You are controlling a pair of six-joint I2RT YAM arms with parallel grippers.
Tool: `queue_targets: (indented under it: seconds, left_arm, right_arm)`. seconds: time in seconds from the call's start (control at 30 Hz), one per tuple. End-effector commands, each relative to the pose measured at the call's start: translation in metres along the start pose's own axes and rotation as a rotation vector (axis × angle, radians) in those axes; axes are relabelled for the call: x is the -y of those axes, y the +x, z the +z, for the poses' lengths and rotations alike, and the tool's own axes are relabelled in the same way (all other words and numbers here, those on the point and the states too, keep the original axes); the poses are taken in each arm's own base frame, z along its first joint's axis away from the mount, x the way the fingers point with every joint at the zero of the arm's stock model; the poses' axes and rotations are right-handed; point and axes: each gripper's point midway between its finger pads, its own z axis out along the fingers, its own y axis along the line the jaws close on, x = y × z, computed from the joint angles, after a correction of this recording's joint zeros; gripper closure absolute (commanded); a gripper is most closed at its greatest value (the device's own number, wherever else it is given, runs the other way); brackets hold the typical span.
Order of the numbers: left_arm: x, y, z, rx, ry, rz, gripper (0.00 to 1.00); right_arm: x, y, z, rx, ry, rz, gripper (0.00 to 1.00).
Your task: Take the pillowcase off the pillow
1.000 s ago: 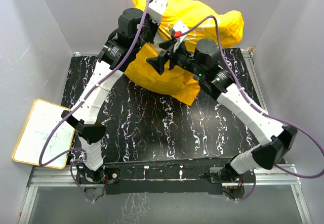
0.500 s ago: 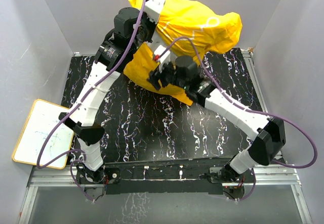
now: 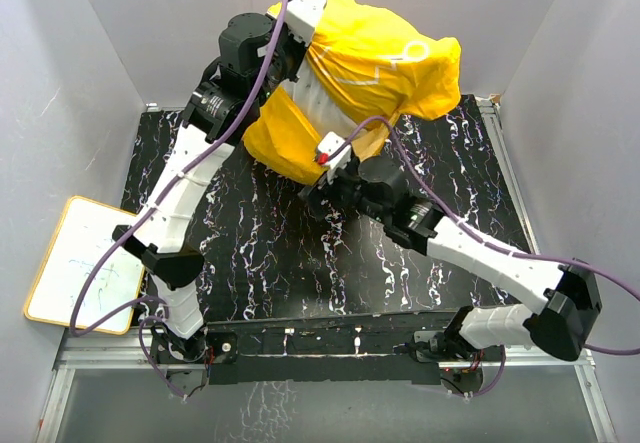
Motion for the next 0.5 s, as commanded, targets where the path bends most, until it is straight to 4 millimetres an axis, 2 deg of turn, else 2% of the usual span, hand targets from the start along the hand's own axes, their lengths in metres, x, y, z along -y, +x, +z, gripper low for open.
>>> queue_targets:
  seconds: [0.0,0.1,0.2,0.37,0.47]
  left_arm:
    - [-0.028,-0.042,-0.04,0.116,-0.041,-0.049,1.0]
    - [-0.01,-0.029,-0.044,0.069,0.052,-0.065,1.0]
    - [0.009,-0.022,-0.05,0.041,0.15,-0.09,1.0]
    - [0.025,-0.023,-0.057,0.04,0.242,-0.121,1.0]
    - [0.03,-0.02,-0.058,0.026,0.261,-0.132,1.0]
  right_arm:
    - [0.041,-0.08,-0.027,0.262,0.122,0.202,0.08]
    - [0.047,-0.124,-0.038,0.382,0.094,0.277,0.03]
    - [0.044,-0.154,-0.044,0.439,0.051,0.314,0.02]
    - [0.043,-0.177,-0.05,0.509,0.023,0.296,0.02]
    - [0.05,-0.182,-0.043,0.511,0.05,0.266,0.02]
